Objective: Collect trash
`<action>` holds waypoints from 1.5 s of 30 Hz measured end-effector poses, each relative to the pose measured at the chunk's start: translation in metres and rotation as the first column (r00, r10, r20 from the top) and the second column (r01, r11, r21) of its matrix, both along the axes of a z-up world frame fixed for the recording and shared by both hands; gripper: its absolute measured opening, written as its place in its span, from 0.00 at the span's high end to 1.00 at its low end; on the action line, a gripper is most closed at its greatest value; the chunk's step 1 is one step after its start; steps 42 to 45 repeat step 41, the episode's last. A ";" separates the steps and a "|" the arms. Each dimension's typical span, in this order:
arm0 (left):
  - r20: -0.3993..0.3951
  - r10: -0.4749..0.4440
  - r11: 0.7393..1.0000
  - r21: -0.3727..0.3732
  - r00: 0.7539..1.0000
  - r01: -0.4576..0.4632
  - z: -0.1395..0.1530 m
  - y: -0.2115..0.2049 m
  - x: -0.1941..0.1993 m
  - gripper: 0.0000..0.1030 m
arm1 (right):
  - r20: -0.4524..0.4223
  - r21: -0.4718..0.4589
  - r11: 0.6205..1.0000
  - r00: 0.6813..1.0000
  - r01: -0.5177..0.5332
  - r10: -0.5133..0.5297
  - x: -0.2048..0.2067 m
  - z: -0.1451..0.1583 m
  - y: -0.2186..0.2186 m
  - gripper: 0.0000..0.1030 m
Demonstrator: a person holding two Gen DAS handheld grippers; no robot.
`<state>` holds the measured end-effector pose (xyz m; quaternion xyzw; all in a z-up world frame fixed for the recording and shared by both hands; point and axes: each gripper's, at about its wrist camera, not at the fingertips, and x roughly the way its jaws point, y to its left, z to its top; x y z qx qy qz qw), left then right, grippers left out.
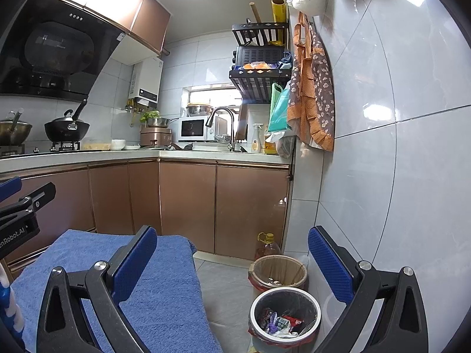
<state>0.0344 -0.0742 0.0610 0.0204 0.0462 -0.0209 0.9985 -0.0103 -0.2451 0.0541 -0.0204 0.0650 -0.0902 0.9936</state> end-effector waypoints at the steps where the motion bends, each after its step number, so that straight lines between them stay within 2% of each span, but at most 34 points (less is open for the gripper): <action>1: -0.001 -0.002 1.000 0.001 1.000 0.002 0.000 0.000 0.000 0.24 | 0.000 0.000 1.000 1.000 -0.001 0.001 0.000 0.000 0.000 0.00; 45: -0.037 -0.030 1.000 -0.010 0.999 0.029 -0.002 0.006 0.001 0.24 | -0.003 -0.002 1.000 1.000 0.001 -0.001 -0.002 0.001 0.001 0.00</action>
